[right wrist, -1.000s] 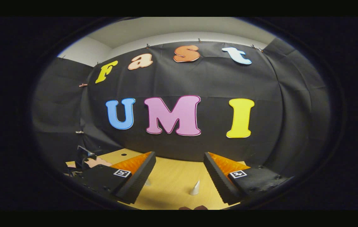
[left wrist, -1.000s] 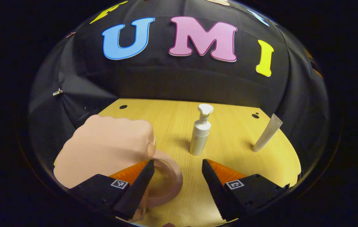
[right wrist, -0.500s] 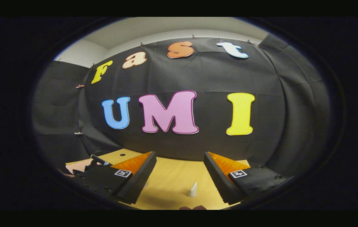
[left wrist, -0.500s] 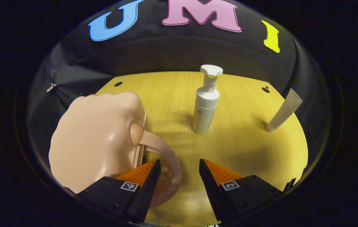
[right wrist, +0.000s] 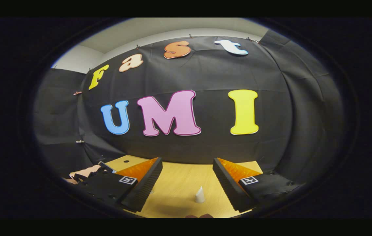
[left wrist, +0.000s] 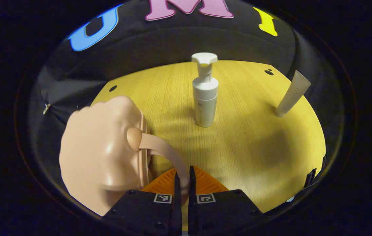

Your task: First open the suitcase, pack the skin care products into it, and then close the suitcase.

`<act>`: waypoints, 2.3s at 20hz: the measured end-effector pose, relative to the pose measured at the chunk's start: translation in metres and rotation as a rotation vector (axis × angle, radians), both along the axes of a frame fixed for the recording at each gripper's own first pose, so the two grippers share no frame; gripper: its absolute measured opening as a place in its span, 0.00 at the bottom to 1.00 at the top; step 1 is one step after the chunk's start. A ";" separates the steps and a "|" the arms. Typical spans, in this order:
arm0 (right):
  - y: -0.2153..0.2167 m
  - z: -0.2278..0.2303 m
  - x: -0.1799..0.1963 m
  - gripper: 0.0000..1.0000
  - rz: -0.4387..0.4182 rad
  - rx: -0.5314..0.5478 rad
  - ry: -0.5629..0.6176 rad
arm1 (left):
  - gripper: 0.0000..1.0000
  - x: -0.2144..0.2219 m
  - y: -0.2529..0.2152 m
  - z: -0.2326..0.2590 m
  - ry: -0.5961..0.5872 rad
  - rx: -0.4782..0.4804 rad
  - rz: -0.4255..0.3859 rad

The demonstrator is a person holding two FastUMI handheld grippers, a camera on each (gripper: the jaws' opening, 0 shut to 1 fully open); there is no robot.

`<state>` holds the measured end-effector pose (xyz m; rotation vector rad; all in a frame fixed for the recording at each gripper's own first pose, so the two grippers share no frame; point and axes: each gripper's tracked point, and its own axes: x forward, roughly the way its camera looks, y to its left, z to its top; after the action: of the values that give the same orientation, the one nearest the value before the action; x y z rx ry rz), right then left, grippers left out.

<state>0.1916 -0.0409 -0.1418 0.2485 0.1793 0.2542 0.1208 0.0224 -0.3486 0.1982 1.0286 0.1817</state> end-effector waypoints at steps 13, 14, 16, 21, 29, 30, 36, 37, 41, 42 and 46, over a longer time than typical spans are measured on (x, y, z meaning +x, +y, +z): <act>0.027 0.005 -0.015 0.98 -0.040 0.014 0.010 | 0.09 0.005 0.075 0.163 -0.227 -0.106 0.129; 0.035 0.011 -0.017 0.98 -0.040 0.006 0.005 | 0.09 -0.001 0.089 0.174 -0.245 -0.116 0.137; 0.052 0.029 -0.019 0.98 -0.059 -0.018 -0.033 | 0.09 -0.014 0.120 0.197 -0.286 -0.120 0.139; 0.124 0.056 -0.022 0.98 -0.059 -0.053 -0.068 | 0.09 -0.055 0.236 0.235 -0.350 0.006 0.181; 0.176 0.073 -0.013 0.98 -0.143 -0.007 -0.014 | 0.07 -0.091 0.448 0.193 -0.336 0.110 0.244; 0.172 0.073 -0.013 0.98 -0.169 -0.044 -0.015 | 0.07 -0.095 0.472 0.172 -0.314 0.086 0.268; 0.183 0.071 -0.026 0.98 -0.211 -0.150 0.041 | 0.07 -0.108 0.544 0.044 -0.178 -0.053 0.376; 0.184 0.071 -0.027 0.98 -0.217 -0.144 0.055 | 0.08 -0.107 0.545 0.028 -0.153 -0.064 0.377; 0.189 0.069 -0.029 0.98 -0.240 -0.137 0.084 | 0.08 -0.100 0.550 -0.006 -0.116 -0.077 0.387; 0.189 0.069 -0.029 0.98 -0.243 -0.145 0.084 | 0.09 -0.100 0.551 -0.005 -0.128 -0.073 0.382; 0.190 0.063 -0.034 0.98 -0.264 -0.122 0.085 | 0.20 -0.102 0.553 0.021 -0.219 -0.032 0.365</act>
<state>0.1580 0.1493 -0.0785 0.1597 0.2426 -0.0299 0.0183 0.5754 -0.3273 -0.0414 0.8413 0.5068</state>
